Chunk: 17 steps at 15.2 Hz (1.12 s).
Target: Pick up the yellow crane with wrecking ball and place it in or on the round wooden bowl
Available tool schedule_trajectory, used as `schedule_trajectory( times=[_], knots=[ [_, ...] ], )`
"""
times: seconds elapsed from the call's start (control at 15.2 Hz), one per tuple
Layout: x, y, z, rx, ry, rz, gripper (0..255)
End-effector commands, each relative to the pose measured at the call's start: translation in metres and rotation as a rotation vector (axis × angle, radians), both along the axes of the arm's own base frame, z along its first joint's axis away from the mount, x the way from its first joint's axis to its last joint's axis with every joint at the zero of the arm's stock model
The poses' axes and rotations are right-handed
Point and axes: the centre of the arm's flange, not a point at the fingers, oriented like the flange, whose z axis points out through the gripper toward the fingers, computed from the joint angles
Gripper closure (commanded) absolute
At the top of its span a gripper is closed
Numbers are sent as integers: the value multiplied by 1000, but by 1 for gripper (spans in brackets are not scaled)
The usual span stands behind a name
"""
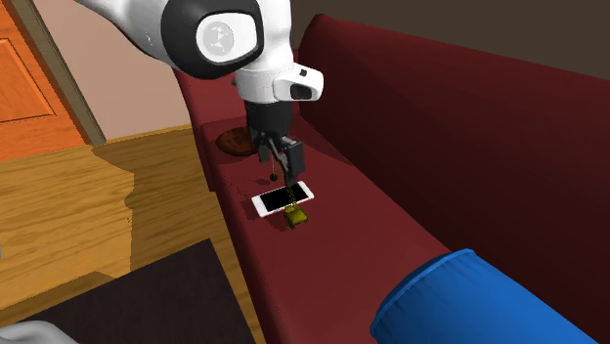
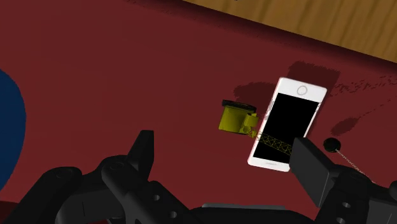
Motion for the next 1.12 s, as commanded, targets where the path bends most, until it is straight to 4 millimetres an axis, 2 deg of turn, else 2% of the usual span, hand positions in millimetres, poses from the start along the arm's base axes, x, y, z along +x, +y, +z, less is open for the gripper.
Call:
schedule_trajectory(
  times=[0.0,0.92,1.06],
  knots=[
    [10,10,-24,1,-1,1,0],
    [73,71,-187,-2,9,10,0],
    [75,73,-197,-2,9,10,0]
  ],
)
